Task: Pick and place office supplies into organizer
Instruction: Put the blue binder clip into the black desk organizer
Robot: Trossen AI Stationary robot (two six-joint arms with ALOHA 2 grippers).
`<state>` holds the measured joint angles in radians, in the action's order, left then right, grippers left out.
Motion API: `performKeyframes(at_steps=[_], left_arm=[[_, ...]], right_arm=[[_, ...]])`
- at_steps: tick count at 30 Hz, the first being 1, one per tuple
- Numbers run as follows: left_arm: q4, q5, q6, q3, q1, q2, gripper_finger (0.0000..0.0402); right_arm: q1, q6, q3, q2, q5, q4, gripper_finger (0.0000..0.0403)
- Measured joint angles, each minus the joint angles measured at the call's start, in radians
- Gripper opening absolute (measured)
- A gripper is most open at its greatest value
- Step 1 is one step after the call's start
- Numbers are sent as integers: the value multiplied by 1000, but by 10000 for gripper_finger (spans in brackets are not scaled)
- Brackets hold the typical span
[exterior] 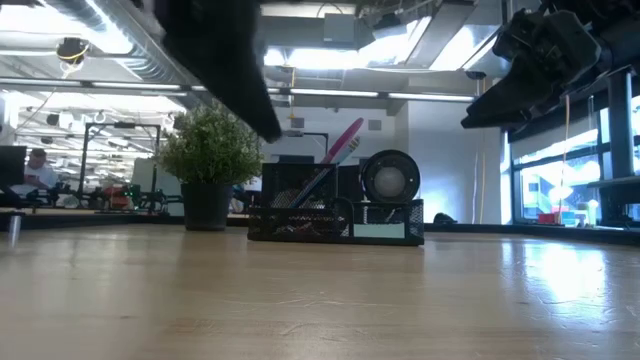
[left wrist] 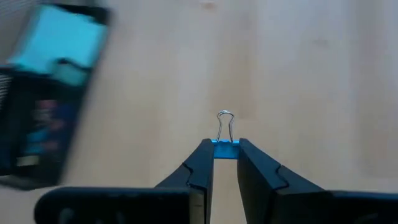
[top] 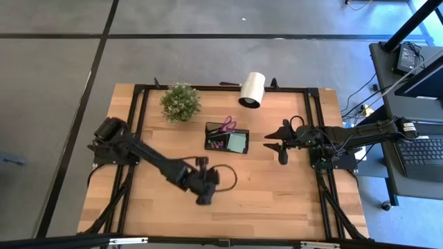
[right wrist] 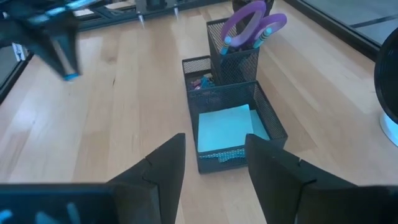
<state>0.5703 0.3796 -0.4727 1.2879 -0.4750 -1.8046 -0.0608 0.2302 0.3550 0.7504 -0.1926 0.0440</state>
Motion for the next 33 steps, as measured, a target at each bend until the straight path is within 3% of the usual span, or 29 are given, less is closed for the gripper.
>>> performKeyframes(at_steps=[9, 21, 33], left_arm=[[11, 132, 13, -6, 171, 0, 48], [31, 87, 56, -6, 361, -5, 50], [32, 72, 39, -6, 434, -78, 53]], right_arm=[[0, -1, 0, 0, 0, -3, 171], [0, -3, 0, 0, 0, -2, 171], [0, -4, 0, 0, 0, -1, 171]])
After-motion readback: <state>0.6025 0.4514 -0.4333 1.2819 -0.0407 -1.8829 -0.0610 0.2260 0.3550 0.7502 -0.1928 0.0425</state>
